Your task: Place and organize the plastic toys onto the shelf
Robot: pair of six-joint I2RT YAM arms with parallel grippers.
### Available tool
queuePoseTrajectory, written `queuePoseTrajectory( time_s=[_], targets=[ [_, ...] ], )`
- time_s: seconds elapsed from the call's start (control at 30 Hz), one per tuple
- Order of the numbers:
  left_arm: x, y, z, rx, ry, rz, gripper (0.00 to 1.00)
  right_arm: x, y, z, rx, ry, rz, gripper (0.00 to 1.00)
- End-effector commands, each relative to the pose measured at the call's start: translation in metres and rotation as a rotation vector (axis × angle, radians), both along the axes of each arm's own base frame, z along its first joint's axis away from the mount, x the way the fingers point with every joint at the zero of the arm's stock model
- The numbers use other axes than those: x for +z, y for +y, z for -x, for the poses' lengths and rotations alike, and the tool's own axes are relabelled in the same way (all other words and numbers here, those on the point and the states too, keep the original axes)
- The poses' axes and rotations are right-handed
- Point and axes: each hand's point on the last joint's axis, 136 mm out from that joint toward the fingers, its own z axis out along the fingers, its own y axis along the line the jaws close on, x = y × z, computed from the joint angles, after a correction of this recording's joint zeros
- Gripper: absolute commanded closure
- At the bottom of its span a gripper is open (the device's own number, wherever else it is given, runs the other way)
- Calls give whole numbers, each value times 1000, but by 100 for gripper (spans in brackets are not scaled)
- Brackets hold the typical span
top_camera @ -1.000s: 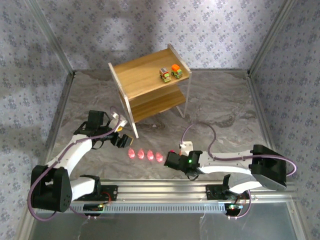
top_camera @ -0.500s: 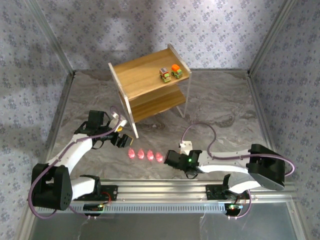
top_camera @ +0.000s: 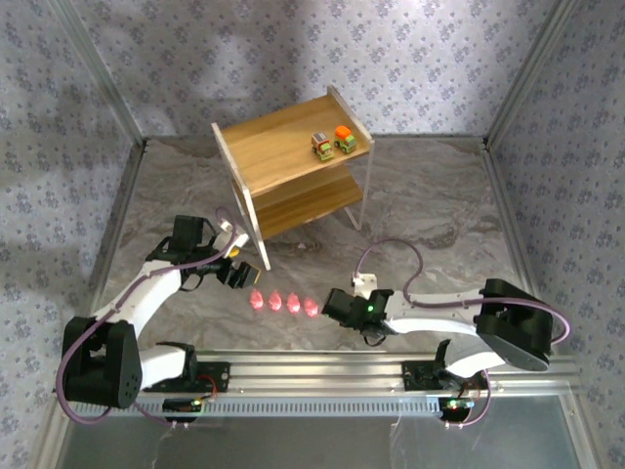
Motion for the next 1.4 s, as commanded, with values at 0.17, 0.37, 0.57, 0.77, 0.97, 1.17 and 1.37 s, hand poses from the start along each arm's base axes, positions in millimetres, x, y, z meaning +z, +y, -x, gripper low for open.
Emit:
queuePoseTrajectory(
  time_s=[0.17, 0.37, 0.57, 0.77, 0.97, 1.17, 1.37],
  targets=[
    [1, -3, 0, -11, -4, 2, 5, 4, -17, -3, 9, -4, 75, 42],
    [-1, -4, -1, -12, 2, 4, 5, 13, -8, -10, 64, -29, 18, 44],
    [1, -3, -1, -9, 0, 3, 5, 4, -5, -15, 98, -2, -3, 44],
    [1, -3, -2, -7, -1, 1, 5, 3, -4, -15, 108, 8, -13, 46],
    [-1, -3, -2, -7, 1, -2, 5, 10, 2, -4, 143, 5, -26, 47],
    [-1, -3, -3, -7, 0, 0, 5, 12, -5, 2, 134, 4, -1, 47],
    [-1, -3, -2, -8, 2, -1, 5, 5, -11, 4, 122, 7, 1, 47]
  ],
)
